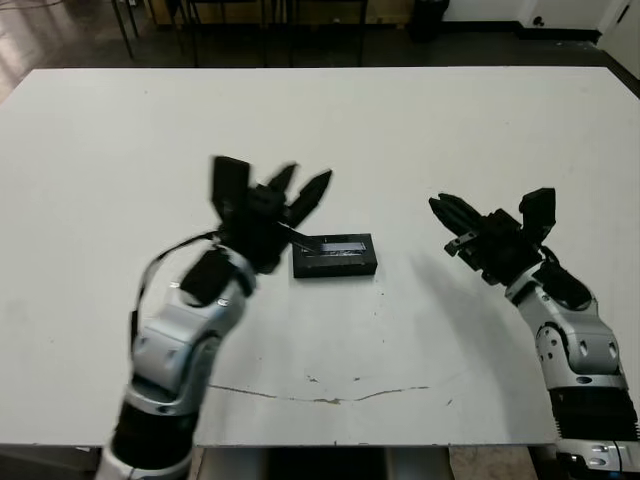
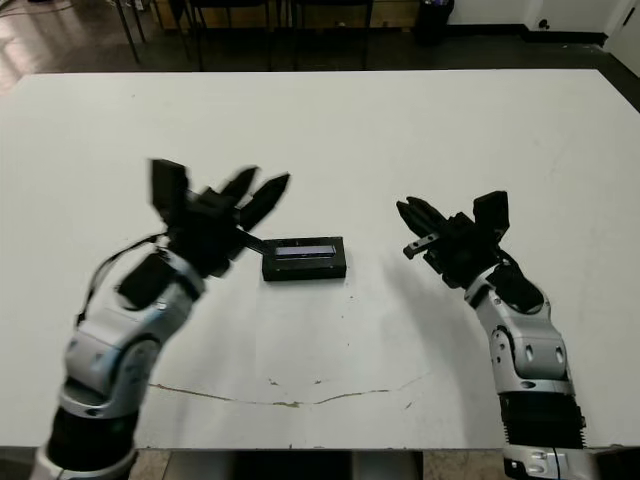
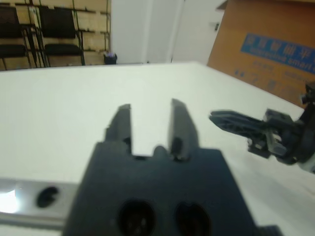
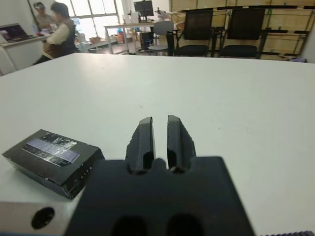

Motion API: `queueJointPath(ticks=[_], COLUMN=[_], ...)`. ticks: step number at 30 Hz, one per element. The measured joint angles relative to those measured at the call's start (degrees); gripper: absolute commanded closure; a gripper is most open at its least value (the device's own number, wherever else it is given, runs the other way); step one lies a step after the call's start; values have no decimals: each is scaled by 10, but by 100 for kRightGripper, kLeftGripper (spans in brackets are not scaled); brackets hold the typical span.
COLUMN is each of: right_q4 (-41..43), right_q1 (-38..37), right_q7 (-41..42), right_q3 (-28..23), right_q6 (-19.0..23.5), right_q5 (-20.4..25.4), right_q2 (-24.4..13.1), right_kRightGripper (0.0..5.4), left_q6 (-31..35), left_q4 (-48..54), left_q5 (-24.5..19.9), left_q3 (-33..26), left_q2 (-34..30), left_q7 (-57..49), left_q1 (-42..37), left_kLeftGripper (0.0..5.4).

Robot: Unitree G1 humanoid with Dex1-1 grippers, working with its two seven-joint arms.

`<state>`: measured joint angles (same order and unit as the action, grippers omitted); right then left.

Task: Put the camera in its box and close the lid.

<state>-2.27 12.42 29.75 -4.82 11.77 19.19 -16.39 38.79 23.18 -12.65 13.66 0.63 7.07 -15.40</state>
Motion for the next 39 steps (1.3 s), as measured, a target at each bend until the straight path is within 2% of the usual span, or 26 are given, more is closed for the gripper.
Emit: queueJointPath(ticks=[5, 9, 14, 20, 23, 28, 31, 34, 37, 39], right_q4=[23, 28, 31, 31, 31, 46, 56, 68, 79, 84], right_q1=[-8, -12, -14, -14, -14, -15, -15, -18, -19, -20], right_q7=[-13, -14, -13, -8, -6, -16, -26, -39, -62, -90], right_q3=[5, 8, 9, 8, 8, 8, 7, 7, 12, 21], right_q6=[6, 7, 17, 23, 26, 26, 22, -2, -27, -64], right_q5=[-2, -1, 4, 10, 11, 1, -10, -23, -48, -90], right_q2=[1, 2, 5, 4, 4, 3, 3, 4, 7, 9], right_kRightGripper=[540, 540, 540, 540, 540, 540, 540, 540, 540, 540], left_q6=[37, 77, 109, 110, 114, 114, 63, -24, -174, -282], left_q4=[-56, -100, -99, -97, -83, -31, 2, 16, -10, -53], left_q5=[24, 26, 35, 47, 43, -1, -17, -16, 67, 127], left_q3=[48, 54, 59, 78, 74, 17, -31, -80, -84, -92], left_q2=[9, 24, 16, -1, -3, 8, 8, 1, -68, -118], left_q7=[-8, -12, -7, 5, 9, 20, 23, 23, 29, 22], left_q1=[2, 11, -1, -1, 7, 51, 60, 58, 49, 44], left_kLeftGripper=[538, 538, 538, 538, 538, 538, 538, 538, 538, 538])
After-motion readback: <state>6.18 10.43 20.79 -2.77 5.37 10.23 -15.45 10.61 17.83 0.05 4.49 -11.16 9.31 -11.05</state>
